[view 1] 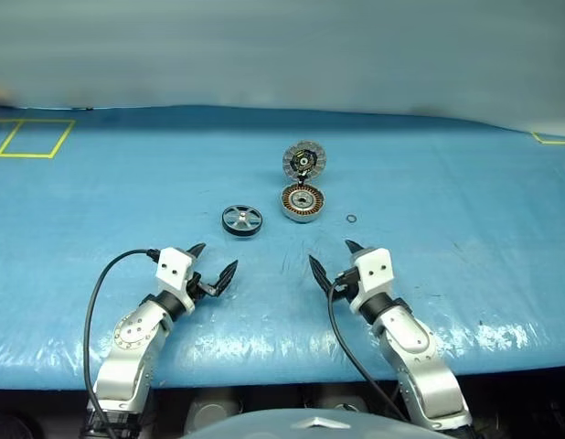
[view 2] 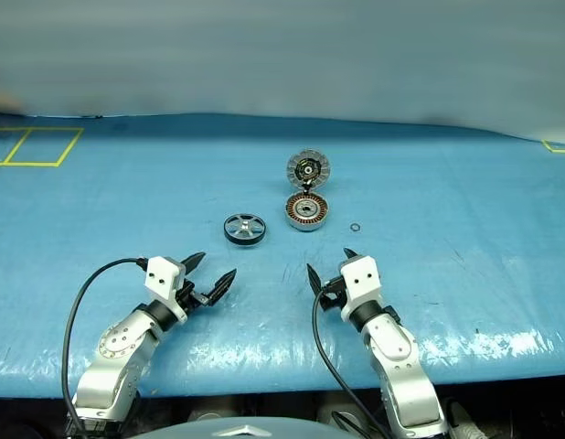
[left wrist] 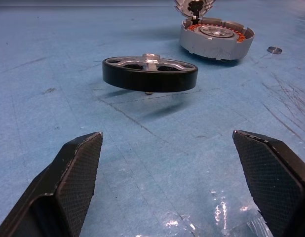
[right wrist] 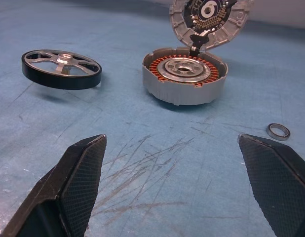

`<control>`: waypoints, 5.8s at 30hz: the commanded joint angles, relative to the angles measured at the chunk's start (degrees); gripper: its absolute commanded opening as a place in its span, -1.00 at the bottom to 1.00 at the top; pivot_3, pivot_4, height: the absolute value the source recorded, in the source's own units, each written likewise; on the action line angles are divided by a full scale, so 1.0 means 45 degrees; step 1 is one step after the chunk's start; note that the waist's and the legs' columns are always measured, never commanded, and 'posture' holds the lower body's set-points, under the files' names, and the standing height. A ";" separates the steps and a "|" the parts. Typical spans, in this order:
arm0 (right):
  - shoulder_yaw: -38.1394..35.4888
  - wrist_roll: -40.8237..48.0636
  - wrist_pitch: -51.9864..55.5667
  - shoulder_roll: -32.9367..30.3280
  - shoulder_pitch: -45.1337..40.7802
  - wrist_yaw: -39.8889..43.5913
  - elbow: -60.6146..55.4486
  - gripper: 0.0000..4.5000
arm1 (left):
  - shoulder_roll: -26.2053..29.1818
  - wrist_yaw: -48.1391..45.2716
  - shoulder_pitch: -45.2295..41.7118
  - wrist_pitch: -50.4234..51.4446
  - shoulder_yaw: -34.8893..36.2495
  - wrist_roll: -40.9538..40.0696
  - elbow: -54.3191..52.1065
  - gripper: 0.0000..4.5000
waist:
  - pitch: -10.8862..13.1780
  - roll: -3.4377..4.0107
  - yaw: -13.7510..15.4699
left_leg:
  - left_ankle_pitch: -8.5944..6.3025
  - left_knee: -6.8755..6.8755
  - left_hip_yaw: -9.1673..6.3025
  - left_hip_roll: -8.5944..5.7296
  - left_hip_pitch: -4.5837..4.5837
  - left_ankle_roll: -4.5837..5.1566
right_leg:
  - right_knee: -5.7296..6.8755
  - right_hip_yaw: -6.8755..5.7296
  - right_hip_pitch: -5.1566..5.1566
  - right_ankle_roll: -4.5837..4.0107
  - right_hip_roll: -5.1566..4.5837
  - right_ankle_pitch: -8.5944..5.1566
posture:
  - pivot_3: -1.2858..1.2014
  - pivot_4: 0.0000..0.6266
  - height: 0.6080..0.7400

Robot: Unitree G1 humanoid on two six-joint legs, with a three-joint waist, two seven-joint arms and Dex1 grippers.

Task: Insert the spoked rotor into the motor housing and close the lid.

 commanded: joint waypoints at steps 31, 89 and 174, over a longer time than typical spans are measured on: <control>-0.0036 0.0043 -0.0035 -0.0013 0.0002 0.0057 -0.0359 1.00 | 0.0227 -0.0277 -0.0006 -0.0203 -0.0166 0.0168 -0.0607 1.00 | 0.0000 0.0000 0.0002 | 0.0000 -0.0001 -0.0001 0.0000 -0.0001 0.0000 | 0.0000 0.0000 -0.0001 0.0000 0.0000 0.0000 | 0.03 -0.52 1.00; 0.5797 -0.3919 0.5505 -0.2610 -1.3431 0.7329 0.9521 0.72 | -0.0362 -0.0037 0.1290 -0.3208 -0.0695 0.0915 -0.0097 1.00 | 0.0053 0.0091 -0.0095 | -0.0006 0.0000 0.0047 0.0000 -0.0033 0.0023 | -0.0018 -0.0018 -0.0032 0.0082 -0.0006 0.0065 | 0.03 -0.52 1.00; 0.3436 0.0564 1.7920 0.2319 -0.8354 0.2755 -0.4147 0.97 | -0.0057 -0.0389 0.1182 -0.2903 -0.0112 0.0579 -0.0299 1.00 | -0.0109 0.0059 -0.0320 | -0.0049 -0.0143 0.0003 0.0116 0.0063 -0.0121 | -0.0068 -0.0092 -0.0045 -0.0181 0.0000 -0.0055 | 0.03 -0.52 1.00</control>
